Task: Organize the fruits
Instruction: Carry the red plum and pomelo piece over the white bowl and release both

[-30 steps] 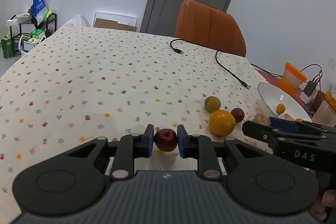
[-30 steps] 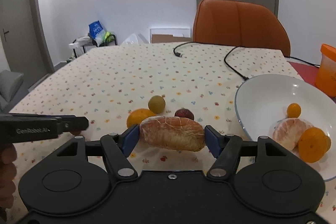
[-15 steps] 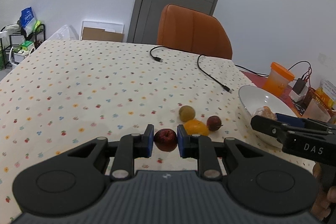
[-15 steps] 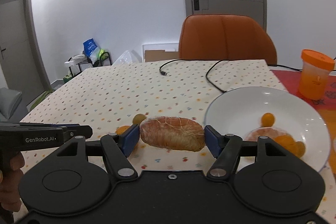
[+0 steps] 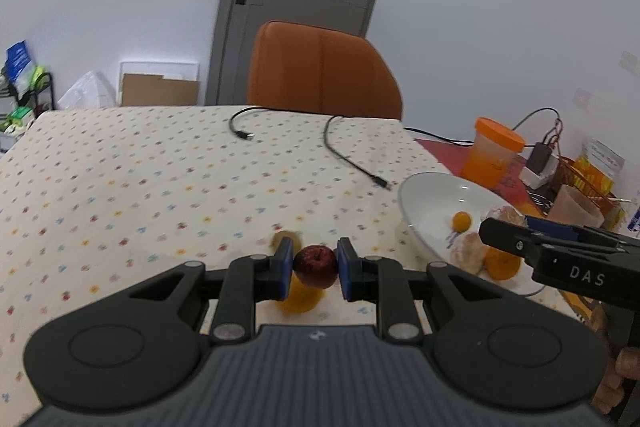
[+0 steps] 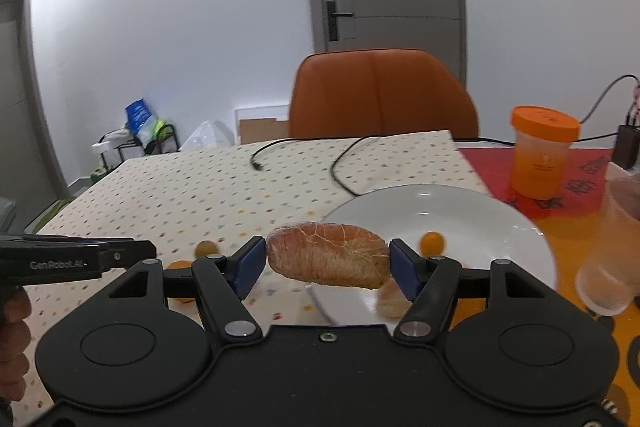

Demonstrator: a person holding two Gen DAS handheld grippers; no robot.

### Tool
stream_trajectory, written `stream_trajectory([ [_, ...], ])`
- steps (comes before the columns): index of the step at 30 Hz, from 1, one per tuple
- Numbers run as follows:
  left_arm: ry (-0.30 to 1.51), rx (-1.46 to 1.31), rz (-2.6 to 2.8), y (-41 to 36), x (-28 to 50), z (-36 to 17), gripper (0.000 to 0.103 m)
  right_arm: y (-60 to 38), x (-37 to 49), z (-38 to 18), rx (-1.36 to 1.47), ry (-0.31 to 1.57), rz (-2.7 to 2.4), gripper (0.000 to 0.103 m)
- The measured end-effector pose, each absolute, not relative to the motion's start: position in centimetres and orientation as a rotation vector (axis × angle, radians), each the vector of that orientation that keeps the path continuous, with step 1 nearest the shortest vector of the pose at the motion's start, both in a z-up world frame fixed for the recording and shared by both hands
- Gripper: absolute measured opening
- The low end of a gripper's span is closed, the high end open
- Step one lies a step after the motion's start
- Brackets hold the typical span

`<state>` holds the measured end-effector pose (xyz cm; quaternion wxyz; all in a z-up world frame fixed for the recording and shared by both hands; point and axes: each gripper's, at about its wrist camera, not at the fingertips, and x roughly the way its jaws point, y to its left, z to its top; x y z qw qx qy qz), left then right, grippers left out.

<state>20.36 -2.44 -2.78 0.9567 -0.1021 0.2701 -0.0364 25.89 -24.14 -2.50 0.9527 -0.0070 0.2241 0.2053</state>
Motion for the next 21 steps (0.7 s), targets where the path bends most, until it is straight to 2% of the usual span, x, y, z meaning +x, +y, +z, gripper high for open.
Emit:
stream_trajectory([
  [21,0.545,-0.108,-0.15,-9.0,23.1,-2.0,0.022,-30.8,27.8,-3.4,0.034,0.421,0.301,0.064],
])
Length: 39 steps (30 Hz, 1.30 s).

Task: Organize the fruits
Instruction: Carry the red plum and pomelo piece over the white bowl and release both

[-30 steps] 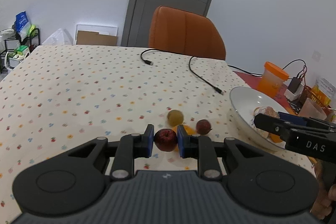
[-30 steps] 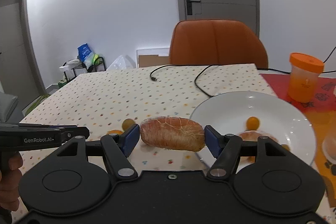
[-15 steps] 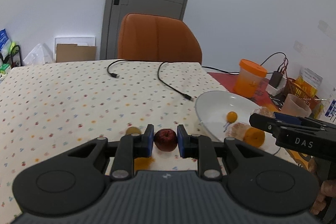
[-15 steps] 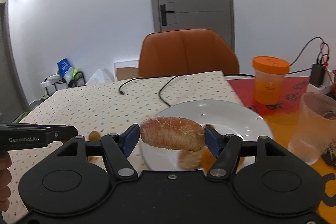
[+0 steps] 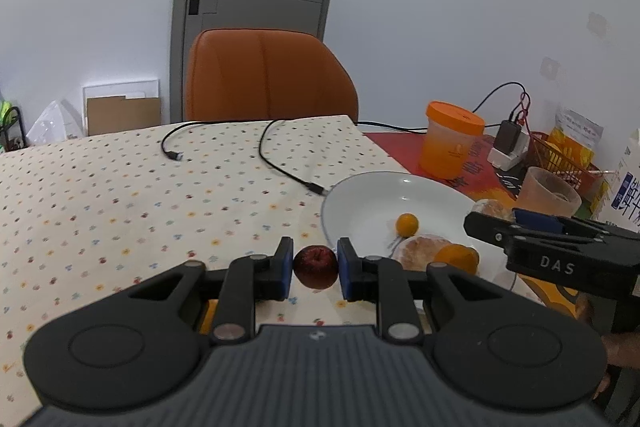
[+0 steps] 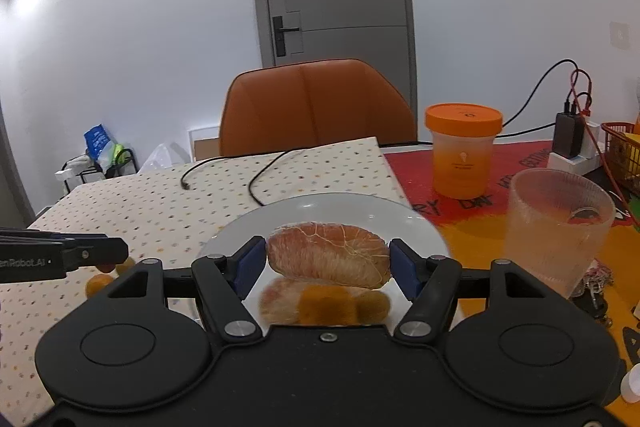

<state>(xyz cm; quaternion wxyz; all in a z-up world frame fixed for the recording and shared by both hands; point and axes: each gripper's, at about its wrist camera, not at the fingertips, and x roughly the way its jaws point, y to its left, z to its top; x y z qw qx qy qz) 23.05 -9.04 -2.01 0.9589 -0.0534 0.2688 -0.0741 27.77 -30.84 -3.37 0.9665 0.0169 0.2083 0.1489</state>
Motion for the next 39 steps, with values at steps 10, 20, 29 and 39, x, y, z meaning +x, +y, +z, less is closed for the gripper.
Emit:
stream_trajectory([
  [10,0.563,-0.068,-0.166,-11.4,25.1,-2.5,0.022,-32.2,29.5,-4.6,0.05,0.418,0.29,0.064],
  [20,0.574,-0.06,-0.189,-13.2,26.7,-2.9,0.022,-32.6,30.8,-5.0,0.055,0.424,0.303,0.072],
  [29,0.576,-0.051,-0.176,-13.7,26.6,-2.8,0.027,-33.4,29.4,-5.5,0.087,0.438,0.293,0.077],
  [39,0.574,-0.052,-0.133,-12.3,24.6,-2.5,0.043,-33.2,28.1,-5.1,0.088,0.448,0.301,0.077],
])
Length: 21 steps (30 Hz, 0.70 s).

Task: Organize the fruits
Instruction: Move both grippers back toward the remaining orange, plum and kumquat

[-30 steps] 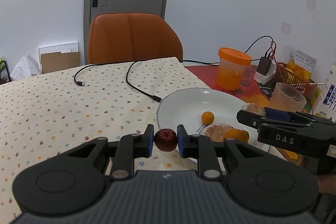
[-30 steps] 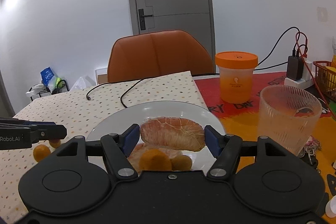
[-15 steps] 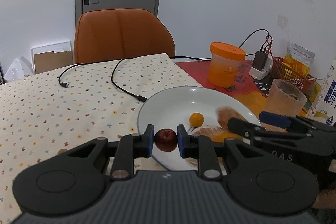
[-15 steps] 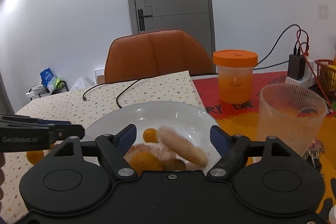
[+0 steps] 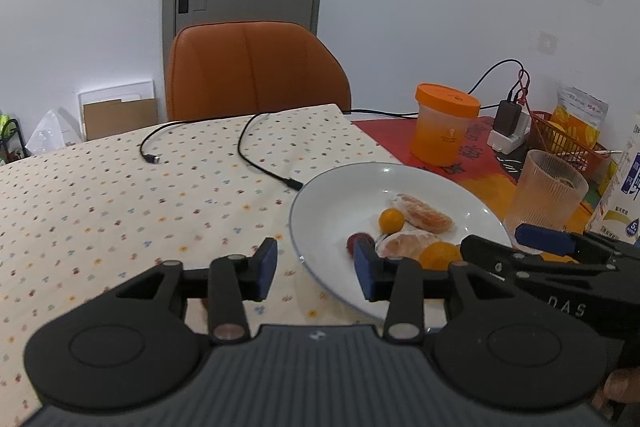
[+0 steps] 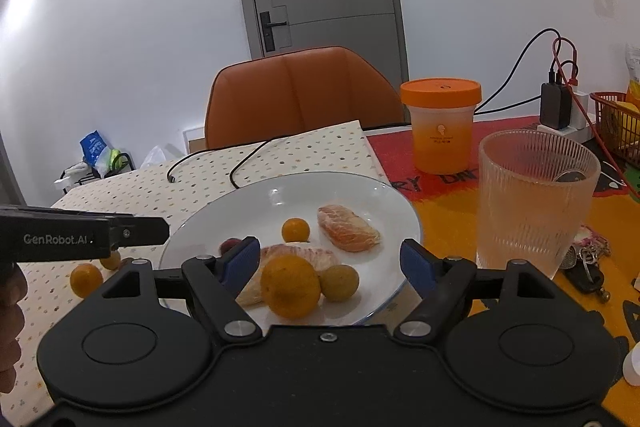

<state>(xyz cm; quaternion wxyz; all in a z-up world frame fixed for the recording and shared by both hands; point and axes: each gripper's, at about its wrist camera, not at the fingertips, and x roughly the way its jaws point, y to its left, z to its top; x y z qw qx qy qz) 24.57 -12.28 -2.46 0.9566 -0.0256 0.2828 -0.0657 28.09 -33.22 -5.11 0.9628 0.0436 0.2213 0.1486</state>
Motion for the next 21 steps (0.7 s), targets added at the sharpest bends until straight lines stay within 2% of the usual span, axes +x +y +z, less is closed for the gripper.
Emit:
stream_trajectory([
  [8,0.566,-0.075,-0.1,-10.3,22.8,-2.4,0.058,-32.4,27.1,-4.7,0.086,0.46,0.315,0.078],
  [14,0.567,-0.102,-0.084,-8.5,22.0,-2.6,0.062,-31.4,26.4,-4.4,0.076,0.469,0.324,0.083],
  [16,0.569,-0.108,-0.073,-7.8,21.7,-2.7,0.067,-31.0,26.3,-4.3,0.073,0.474,0.322,0.086],
  [18,0.571,-0.122,-0.061,-7.2,21.5,-2.8,0.076,-30.6,26.1,-4.2,0.072,0.475,0.317,0.095],
  [21,0.574,-0.133,-0.04,-6.2,21.1,-2.9,0.083,-29.9,25.8,-4.2,0.07,0.473,0.304,0.103],
])
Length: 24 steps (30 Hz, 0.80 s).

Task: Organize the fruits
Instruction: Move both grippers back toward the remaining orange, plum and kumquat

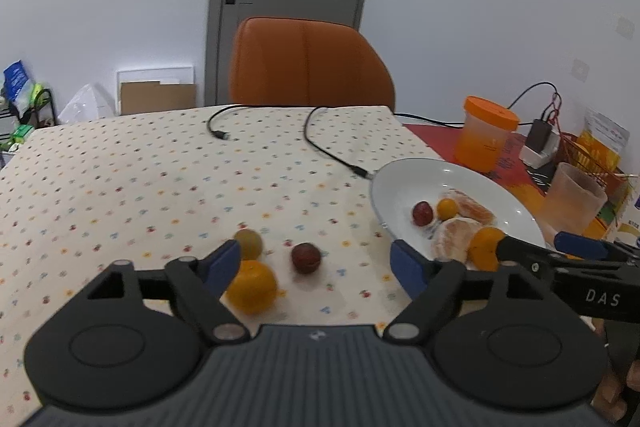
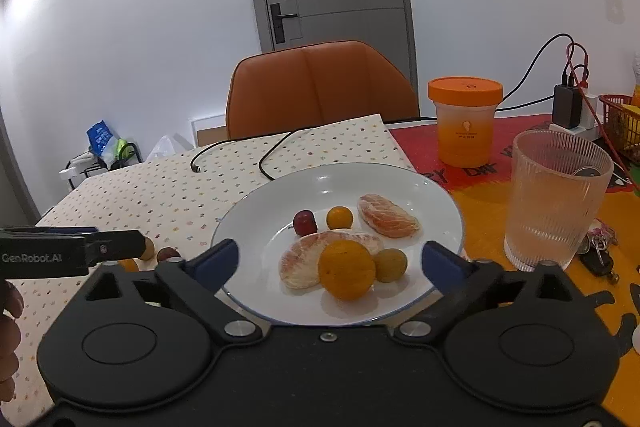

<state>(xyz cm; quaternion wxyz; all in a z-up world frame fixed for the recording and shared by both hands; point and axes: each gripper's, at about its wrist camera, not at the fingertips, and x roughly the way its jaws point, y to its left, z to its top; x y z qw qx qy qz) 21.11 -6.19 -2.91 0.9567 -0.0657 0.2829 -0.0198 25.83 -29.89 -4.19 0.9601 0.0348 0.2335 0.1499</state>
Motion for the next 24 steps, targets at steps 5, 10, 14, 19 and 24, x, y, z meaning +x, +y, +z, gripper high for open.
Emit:
stream_trajectory([
  [5,0.581,-0.132,-0.012,-4.9,20.6,-3.4,0.084,-28.8,25.5,-4.3,0.069,0.491,0.309,0.103],
  [10,0.582,-0.14,0.0,-3.5,20.1,-4.0,0.084,-27.5,24.9,-4.4,0.054,0.493,0.329,0.103],
  [14,0.583,-0.156,0.015,-2.5,20.1,-4.4,0.084,-26.6,24.5,-4.5,0.046,0.5,0.346,0.103],
  [19,0.586,-0.158,0.018,-1.7,20.1,-4.9,0.083,-25.4,24.2,-4.9,0.03,0.512,0.367,0.103],
  [24,0.592,-0.15,-0.001,-1.3,20.2,-5.2,0.081,-24.4,23.9,-5.2,0.024,0.519,0.387,0.103],
])
